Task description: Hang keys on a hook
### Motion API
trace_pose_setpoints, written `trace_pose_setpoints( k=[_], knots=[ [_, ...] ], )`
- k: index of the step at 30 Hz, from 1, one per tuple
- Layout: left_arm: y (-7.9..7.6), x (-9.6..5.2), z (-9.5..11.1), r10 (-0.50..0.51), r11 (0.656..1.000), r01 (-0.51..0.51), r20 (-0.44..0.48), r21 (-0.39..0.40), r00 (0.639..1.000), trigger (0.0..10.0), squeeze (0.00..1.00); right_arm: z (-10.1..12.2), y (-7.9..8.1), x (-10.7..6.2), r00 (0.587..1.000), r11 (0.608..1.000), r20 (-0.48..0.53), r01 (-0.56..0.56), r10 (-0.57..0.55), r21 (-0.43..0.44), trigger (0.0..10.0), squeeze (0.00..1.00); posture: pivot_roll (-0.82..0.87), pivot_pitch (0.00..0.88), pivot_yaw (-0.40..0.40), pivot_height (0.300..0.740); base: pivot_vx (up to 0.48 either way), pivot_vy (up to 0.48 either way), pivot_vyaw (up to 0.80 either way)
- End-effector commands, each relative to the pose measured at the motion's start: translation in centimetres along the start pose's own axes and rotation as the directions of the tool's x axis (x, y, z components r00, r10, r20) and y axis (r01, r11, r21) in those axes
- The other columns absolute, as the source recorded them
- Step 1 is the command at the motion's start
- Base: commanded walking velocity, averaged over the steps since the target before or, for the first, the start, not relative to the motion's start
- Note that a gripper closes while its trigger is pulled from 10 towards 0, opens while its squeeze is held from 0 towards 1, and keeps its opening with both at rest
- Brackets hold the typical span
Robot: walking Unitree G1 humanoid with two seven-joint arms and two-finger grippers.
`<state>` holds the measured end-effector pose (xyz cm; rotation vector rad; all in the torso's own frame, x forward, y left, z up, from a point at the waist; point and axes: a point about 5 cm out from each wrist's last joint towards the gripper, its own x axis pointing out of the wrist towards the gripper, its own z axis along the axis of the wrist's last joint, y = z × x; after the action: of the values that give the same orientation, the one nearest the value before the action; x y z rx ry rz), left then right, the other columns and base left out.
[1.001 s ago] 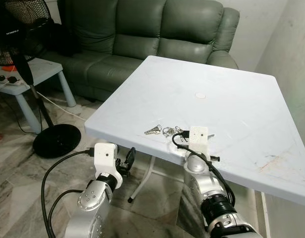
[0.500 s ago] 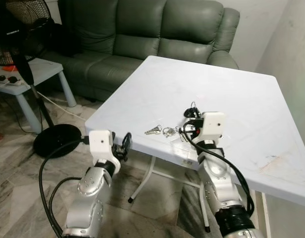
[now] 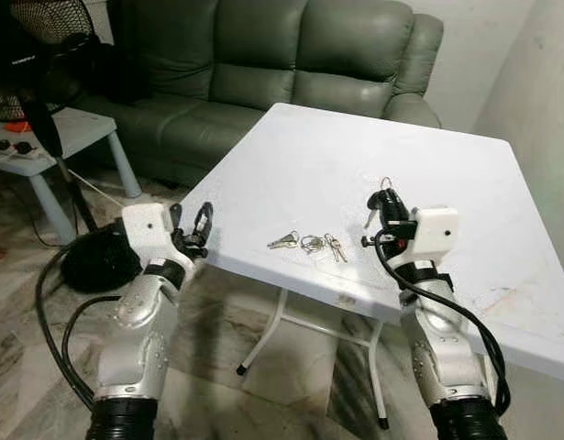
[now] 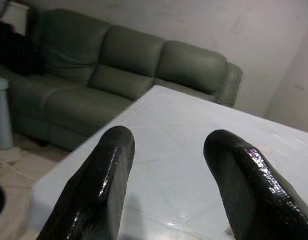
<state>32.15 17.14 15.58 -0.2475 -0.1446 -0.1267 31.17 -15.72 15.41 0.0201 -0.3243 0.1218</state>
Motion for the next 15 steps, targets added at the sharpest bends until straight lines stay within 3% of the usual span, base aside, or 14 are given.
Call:
trace_pose_setpoints(
  k=[1,6,15],
  knots=[
    [0.5,-0.1,0.2,0.005,1.000,-0.005,0.010,-0.007,1.000,10.0,0.00,-0.1,-0.5,-0.4,1.000,1.000,-0.020,0.015,-0.015,-0.012,10.0,0.00,0.19,0.000,-0.005,0.740,0.000,0.000,0.00],
    [1.3,0.0,0.3,0.031,0.999,-0.031,0.017,-0.024,0.999,10.0,0.00,-0.9,-0.7,-1.1,0.996,0.999,-0.086,0.033,-0.033,0.005,10.0,0.00,0.18,0.000,0.000,0.740,0.000,0.000,0.00],
    [1.1,0.6,0.2,0.038,0.999,-0.037,0.022,-0.039,0.999,10.0,0.00,-1.1,-0.8,-0.4,0.991,0.999,-0.121,0.054,-0.053,0.005,10.0,0.00,0.18,0.000,-0.001,0.740,0.000,0.000,-0.65]
  ],
)
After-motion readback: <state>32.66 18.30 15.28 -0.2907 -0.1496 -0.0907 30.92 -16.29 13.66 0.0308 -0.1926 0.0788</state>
